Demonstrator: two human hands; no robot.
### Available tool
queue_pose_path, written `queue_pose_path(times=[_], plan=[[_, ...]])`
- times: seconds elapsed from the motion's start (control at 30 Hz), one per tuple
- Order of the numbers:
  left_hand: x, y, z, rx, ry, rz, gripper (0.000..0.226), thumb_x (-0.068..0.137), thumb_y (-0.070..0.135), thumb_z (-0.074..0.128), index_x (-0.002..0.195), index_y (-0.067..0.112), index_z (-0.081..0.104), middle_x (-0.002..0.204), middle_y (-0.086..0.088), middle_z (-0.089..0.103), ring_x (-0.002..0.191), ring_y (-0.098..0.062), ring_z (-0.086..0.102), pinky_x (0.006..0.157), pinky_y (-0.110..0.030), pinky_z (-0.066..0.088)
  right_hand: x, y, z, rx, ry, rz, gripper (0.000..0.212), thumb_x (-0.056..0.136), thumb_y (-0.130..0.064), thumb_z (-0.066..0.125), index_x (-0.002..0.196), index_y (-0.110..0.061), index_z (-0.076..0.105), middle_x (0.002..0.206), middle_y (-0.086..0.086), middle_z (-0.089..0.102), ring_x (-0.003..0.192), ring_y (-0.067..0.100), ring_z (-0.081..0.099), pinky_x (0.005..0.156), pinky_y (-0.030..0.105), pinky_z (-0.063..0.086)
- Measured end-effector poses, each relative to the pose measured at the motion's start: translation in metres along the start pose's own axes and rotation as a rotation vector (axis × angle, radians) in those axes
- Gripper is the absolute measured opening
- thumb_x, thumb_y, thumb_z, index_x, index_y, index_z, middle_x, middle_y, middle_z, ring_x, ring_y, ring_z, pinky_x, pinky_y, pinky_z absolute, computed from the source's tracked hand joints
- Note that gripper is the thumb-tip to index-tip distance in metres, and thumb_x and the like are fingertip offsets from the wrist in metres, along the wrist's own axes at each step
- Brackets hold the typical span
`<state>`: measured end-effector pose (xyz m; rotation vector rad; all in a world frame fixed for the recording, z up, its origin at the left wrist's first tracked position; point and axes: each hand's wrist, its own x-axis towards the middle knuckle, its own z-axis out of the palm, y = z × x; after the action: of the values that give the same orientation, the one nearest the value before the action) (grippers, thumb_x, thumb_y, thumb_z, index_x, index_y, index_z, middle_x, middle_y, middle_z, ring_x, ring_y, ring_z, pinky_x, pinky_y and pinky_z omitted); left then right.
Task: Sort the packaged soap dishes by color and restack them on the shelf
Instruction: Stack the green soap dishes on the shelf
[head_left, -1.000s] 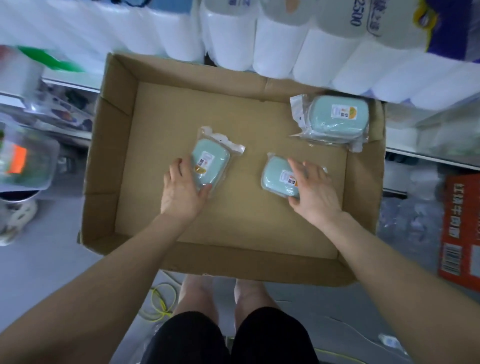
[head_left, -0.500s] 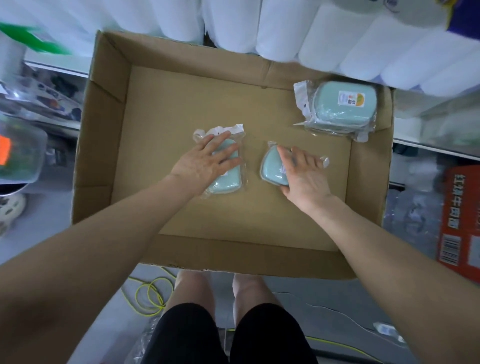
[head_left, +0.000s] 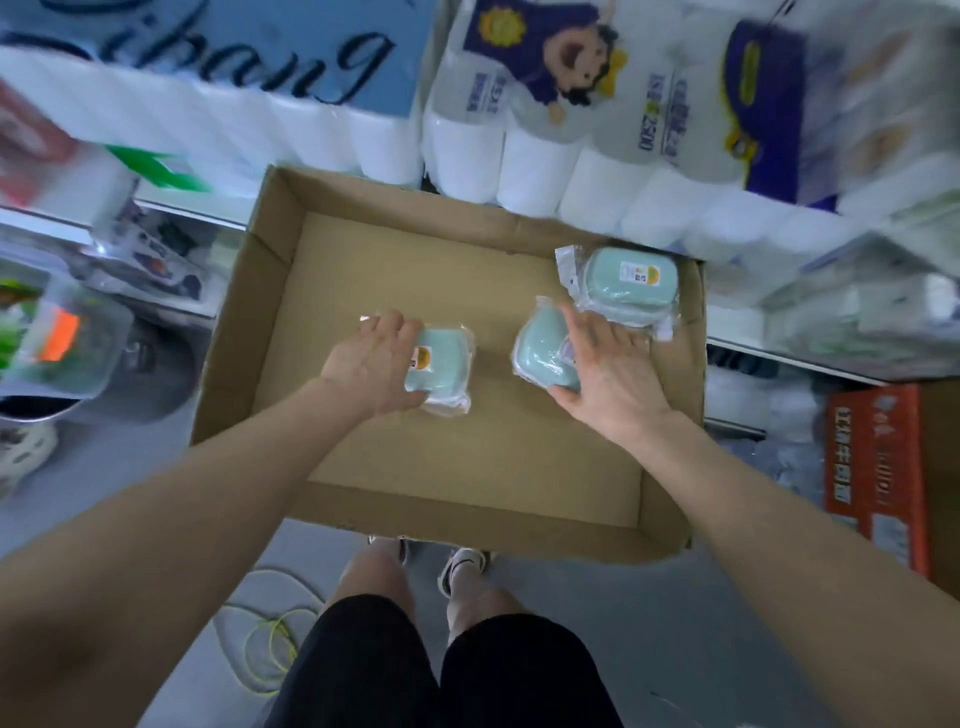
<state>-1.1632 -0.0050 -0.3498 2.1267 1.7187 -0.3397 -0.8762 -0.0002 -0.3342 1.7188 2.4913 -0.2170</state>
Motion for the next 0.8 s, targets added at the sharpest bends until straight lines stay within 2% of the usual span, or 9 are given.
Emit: queue_pose_path(times=[0.13, 0.27, 0.33, 0.43, 0.5, 0.63, 0.8], plan=[[-0.025, 0.000, -0.048, -0.014, 0.242, -0.011, 0.081, 0.070, 0.058, 0.067, 0.130, 0.010, 0.044, 0.122, -0.011, 0.050, 0.107, -0.033, 0.051, 0.092, -0.046, 0.045, 0.004, 0.004, -0.061, -0.029, 0.143, -0.108, 0.093, 0.071, -0.042, 0.076, 0.146, -0.013, 0.029, 0.124, 0.012, 0.053, 0.105, 0.034, 0.055, 0.088, 0.046, 0.044], [-0.047, -0.004, -0.106, 0.042, 0.499, -0.010, 0.085, 0.066, 0.065, 0.053, 0.129, 0.007, 0.049, 0.117, -0.015, 0.056, 0.104, -0.038, 0.054, 0.093, -0.047, 0.045, 0.013, 0.003, -0.129, -0.073, 0.342, -0.245, 0.088, 0.066, -0.038, 0.076, 0.142, -0.011, 0.039, 0.125, 0.012, 0.053, 0.107, 0.036, 0.054, 0.090, 0.046, 0.042], [-0.058, -0.007, -0.140, 0.060, 0.625, -0.001, 0.087, 0.065, 0.066, 0.046, 0.129, 0.007, 0.050, 0.117, -0.016, 0.057, 0.103, -0.039, 0.054, 0.093, -0.047, 0.045, 0.019, 0.001, -0.166, -0.110, 0.421, -0.300, 0.087, 0.068, -0.042, 0.073, 0.143, -0.011, 0.040, 0.129, 0.013, 0.053, 0.109, 0.036, 0.052, 0.091, 0.046, 0.040], [-0.071, -0.015, -0.191, 0.099, 0.806, 0.039, 0.086, 0.066, 0.065, 0.050, 0.131, 0.008, 0.050, 0.120, -0.015, 0.056, 0.105, -0.036, 0.053, 0.095, -0.044, 0.042, 0.029, -0.005, -0.224, -0.136, 0.547, -0.358, 0.083, 0.073, -0.052, 0.058, 0.144, -0.013, 0.040, 0.136, 0.011, 0.050, 0.114, 0.032, 0.048, 0.092, 0.044, 0.038], [-0.077, -0.021, -0.223, 0.111, 0.915, 0.058, 0.085, 0.065, 0.062, 0.057, 0.131, 0.009, 0.051, 0.119, -0.014, 0.057, 0.105, -0.035, 0.053, 0.095, -0.044, 0.043, 0.036, -0.007, -0.257, -0.147, 0.609, -0.379, 0.084, 0.073, -0.051, 0.063, 0.145, -0.013, 0.038, 0.137, 0.012, 0.050, 0.114, 0.034, 0.050, 0.094, 0.045, 0.038], [-0.073, -0.027, -0.281, 0.117, 0.993, 0.058, 0.087, 0.065, 0.061, 0.061, 0.134, 0.009, 0.049, 0.122, -0.014, 0.056, 0.107, -0.036, 0.051, 0.096, -0.045, 0.042, 0.055, -0.006, -0.308, -0.193, 0.643, -0.340, 0.091, 0.070, -0.047, 0.074, 0.146, -0.014, 0.036, 0.136, 0.015, 0.050, 0.114, 0.036, 0.051, 0.096, 0.047, 0.038], [-0.036, -0.038, -0.345, 0.111, 0.946, 0.095, 0.082, 0.070, 0.057, 0.071, 0.135, 0.012, 0.047, 0.122, -0.014, 0.056, 0.107, -0.036, 0.051, 0.094, -0.044, 0.041, 0.095, 0.006, -0.345, -0.164, 0.648, -0.186, 0.086, 0.074, -0.046, 0.072, 0.146, -0.019, 0.033, 0.142, 0.011, 0.047, 0.123, 0.033, 0.047, 0.101, 0.046, 0.035]])
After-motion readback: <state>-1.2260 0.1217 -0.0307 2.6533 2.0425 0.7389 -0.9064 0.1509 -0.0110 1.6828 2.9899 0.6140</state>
